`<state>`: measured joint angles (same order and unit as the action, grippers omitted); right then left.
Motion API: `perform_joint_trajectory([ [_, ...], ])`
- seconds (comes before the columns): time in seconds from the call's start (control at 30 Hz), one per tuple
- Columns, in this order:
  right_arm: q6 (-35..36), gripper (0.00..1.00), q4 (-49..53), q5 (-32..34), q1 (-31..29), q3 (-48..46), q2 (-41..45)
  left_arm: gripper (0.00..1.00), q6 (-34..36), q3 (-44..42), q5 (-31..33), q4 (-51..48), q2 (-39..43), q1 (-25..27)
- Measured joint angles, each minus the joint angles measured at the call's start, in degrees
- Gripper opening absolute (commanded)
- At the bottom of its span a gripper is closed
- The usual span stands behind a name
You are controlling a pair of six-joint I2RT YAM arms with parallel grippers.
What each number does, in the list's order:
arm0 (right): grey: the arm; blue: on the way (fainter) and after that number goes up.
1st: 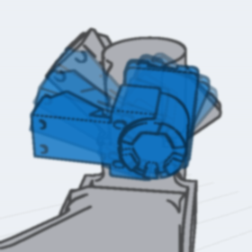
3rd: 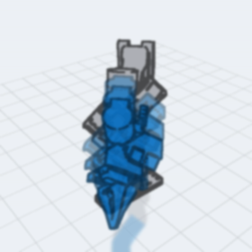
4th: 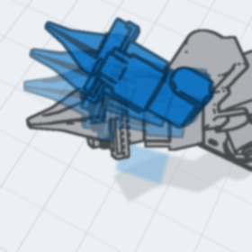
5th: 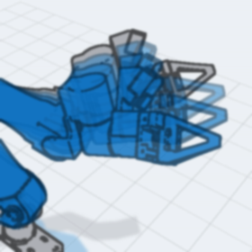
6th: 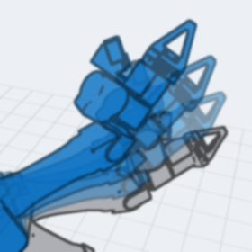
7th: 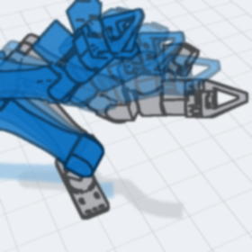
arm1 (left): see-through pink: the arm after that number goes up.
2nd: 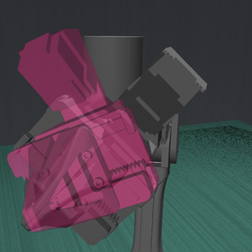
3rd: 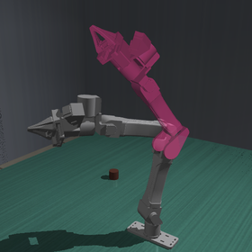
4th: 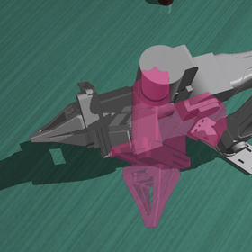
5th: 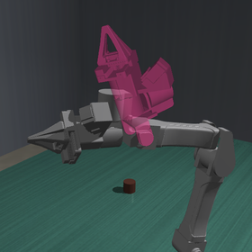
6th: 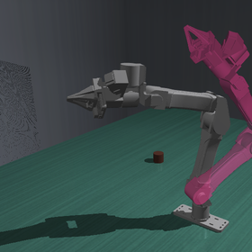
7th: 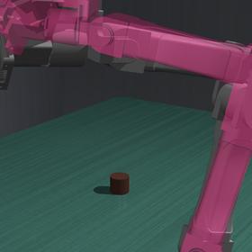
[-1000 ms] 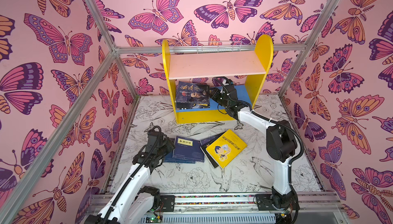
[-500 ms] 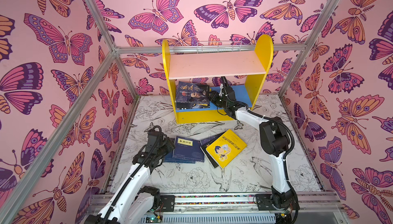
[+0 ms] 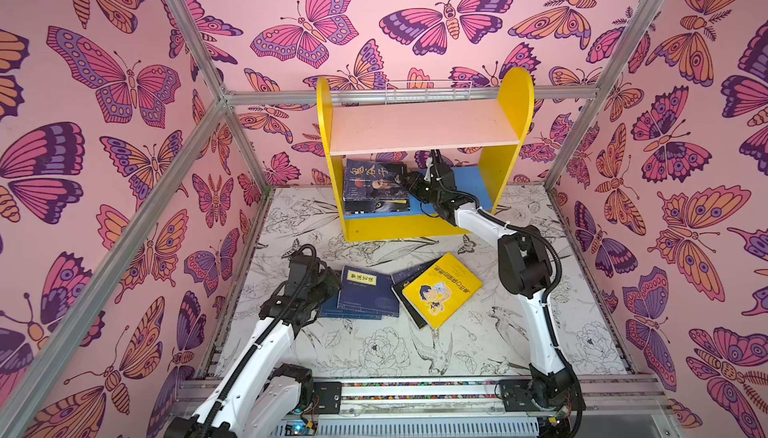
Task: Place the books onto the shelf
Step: 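Lower the novel beside the yellow book and push it against the shelf side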
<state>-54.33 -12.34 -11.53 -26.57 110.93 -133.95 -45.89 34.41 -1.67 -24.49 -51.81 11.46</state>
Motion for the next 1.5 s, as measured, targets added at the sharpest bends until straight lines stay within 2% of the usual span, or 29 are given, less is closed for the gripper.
perform_joint_trajectory([
  [0.07,-0.70,0.20,-0.55,-0.22,0.31,0.26,-0.26,0.61,0.02,0.26,0.02,0.00,-0.28,0.02],
  [0.13,-1.31,0.13,-1.09,-0.92,0.48,0.39,-0.28,0.61,0.17,0.37,0.02,0.02,-0.50,0.00],
  [0.3,-1.84,0.06,-2.97,-1.57,0.68,-0.50,-0.26,0.61,0.87,0.39,0.00,0.02,-0.61,0.00],
  [0.8,-4.39,0.03,-12.37,-6.54,4.57,-18.84,9.68,0.61,3.04,2.43,-0.52,0.52,-0.59,0.00],
  [1.03,-3.21,0.03,-11.87,-9.68,6.54,-21.62,11.82,0.61,4.94,3.58,-3.06,2.23,-0.63,0.00],
  [1.2,-1.97,0.03,-7.52,-12.20,6.78,-16.74,10.38,0.61,5.03,3.91,-3.91,3.65,-0.94,0.02],
  [1.5,1.60,0.04,5.09,-19.19,5.68,4.22,-1.11,0.61,4.96,3.91,-4.57,3.91,-1.20,0.02],
])
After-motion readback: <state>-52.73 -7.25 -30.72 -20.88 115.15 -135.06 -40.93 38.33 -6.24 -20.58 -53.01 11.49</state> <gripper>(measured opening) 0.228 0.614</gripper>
